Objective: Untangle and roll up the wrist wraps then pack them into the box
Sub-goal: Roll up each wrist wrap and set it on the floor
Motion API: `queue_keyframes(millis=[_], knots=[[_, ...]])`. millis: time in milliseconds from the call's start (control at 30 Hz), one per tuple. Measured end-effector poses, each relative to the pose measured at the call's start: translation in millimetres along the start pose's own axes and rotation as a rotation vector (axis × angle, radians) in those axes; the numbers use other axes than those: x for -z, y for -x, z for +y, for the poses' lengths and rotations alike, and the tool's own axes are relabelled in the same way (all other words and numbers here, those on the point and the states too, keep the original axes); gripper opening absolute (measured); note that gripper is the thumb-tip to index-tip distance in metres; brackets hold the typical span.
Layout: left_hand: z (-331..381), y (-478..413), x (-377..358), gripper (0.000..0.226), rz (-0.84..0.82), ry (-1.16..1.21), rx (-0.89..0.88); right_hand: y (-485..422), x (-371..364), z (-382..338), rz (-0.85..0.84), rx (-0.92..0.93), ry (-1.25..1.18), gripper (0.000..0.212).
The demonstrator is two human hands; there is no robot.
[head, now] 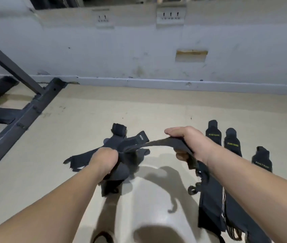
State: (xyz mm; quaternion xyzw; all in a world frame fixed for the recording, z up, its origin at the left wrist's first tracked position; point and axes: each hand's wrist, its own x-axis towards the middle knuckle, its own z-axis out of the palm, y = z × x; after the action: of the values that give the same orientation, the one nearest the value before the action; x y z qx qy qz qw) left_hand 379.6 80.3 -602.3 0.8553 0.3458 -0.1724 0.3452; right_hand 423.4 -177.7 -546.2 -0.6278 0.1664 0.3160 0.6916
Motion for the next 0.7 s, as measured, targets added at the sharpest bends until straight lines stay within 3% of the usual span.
queue_keyframes(millis=[67,233,333,400,567,633,700], knots=[[28.1,33.3,39.0,0.023,0.021,-0.105,-0.123,34.7,-12.5,-27.0,-0.033,0.077,-0.04,0.008],[76.5,112.7,95.3,0.023,0.116,-0.036,-0.254,132.1,-29.9,-73.0,-0.055,0.288,-0.202,0.021],[94.1,162.3,109.0,0.013,0.01,0.264,-0.309,179.4,-20.3,-80.1,-0.096,0.348,-0.348,0.025],[98.3,197.5,111.3,0.005,-0.083,0.491,-0.255,202.2,-10.3,-80.2,-0.102,0.373,-0.486,0.029],[100.1,241.9,105.2,0.019,-0.365,0.961,-0.166,234.9,8.3,-62.7,-0.184,0.479,-0.74,0.058],[99.5,246.2,99.3,0.02,-0.419,1.091,-0.139,230.6,17.4,-53.7,-0.113,0.526,-0.687,0.055],[102.3,249.9,94.3,0.021,-0.456,1.168,-0.137,221.5,29.6,-50.8,0.074,0.543,-0.577,0.04]])
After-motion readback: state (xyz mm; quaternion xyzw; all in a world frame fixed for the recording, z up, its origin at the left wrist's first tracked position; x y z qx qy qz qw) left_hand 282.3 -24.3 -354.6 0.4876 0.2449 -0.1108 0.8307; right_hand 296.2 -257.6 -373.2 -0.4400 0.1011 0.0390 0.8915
